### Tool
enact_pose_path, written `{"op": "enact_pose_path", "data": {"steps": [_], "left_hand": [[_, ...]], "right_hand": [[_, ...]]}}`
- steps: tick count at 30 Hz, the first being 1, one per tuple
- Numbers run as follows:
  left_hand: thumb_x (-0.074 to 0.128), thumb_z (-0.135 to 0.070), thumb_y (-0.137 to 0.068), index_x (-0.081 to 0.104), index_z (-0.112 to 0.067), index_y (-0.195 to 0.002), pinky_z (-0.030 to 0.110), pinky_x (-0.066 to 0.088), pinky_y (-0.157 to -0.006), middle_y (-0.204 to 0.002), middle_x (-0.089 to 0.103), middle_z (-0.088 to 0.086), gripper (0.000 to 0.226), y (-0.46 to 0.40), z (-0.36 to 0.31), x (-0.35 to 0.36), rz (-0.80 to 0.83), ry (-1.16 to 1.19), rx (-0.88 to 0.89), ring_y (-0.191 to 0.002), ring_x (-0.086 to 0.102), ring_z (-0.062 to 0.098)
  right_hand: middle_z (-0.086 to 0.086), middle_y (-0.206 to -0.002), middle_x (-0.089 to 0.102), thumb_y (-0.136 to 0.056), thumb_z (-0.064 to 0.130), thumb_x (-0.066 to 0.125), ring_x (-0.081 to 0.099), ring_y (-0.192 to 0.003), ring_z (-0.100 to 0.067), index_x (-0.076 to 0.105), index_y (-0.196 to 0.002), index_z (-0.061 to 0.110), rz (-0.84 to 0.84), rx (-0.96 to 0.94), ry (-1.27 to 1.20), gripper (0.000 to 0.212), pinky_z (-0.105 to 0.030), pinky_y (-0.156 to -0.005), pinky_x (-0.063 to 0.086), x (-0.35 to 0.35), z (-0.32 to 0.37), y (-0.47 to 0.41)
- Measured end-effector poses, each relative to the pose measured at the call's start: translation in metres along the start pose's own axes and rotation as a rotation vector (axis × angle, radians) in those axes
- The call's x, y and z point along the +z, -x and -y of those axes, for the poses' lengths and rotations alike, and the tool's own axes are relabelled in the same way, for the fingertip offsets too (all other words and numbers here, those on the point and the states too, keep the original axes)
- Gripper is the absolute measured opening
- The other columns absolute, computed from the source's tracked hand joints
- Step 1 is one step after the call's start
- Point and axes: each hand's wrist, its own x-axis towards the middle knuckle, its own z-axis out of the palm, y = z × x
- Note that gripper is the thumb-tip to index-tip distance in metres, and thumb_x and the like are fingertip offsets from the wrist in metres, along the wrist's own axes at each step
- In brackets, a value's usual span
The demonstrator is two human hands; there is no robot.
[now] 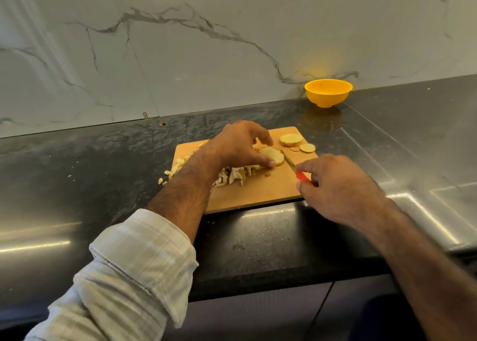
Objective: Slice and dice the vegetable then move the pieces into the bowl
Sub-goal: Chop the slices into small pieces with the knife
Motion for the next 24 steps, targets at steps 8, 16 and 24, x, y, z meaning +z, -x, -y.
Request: {"op": "enact_pose_path", "data": {"steps": [8,16,24], "left_hand": [[0.088,-0.047,-0.083,0.079,-0.031,-0.107,0.039,0.059,-0.095,-0.115,0.070,-0.009,0.031,0.001,-0.001,0.000,0.031,0.002,0.009,-0.107,0.065,0.010],[0.087,-0.038,-0.085,0.082,-0.023,-0.102,0.034,0.054,-0.100,-0.122,0.072,-0.007,0.023,0.000,-0.005,0.001,0.023,0.001,0.021,-0.116,0.064,0.012],[0.088,-0.029,-0.086,0.082,-0.018,-0.101,0.029,0.053,-0.096,-0.122,0.074,-0.005,0.019,-0.003,-0.009,0.001,0.038,0.013,0.002,-0.115,0.065,0.012]], "right_hand": [[0.003,-0.128,0.068,-0.100,0.038,0.064,0.064,-0.108,-0.016,0.057,-0.147,0.033,-0.023,-0.020,0.011,0.048,-0.036,-0.091,0.060,0.008,0.007,-0.006],[0.004,-0.119,0.065,-0.100,0.037,0.059,0.060,-0.100,-0.015,0.060,-0.139,0.031,-0.026,-0.011,0.084,0.039,-0.032,-0.081,0.056,0.021,0.018,0.001],[0.002,-0.101,0.058,-0.097,0.029,0.062,0.057,-0.093,-0.018,0.063,-0.119,0.023,-0.012,-0.014,0.187,0.022,-0.035,-0.079,0.055,0.029,0.042,-0.015]]}}
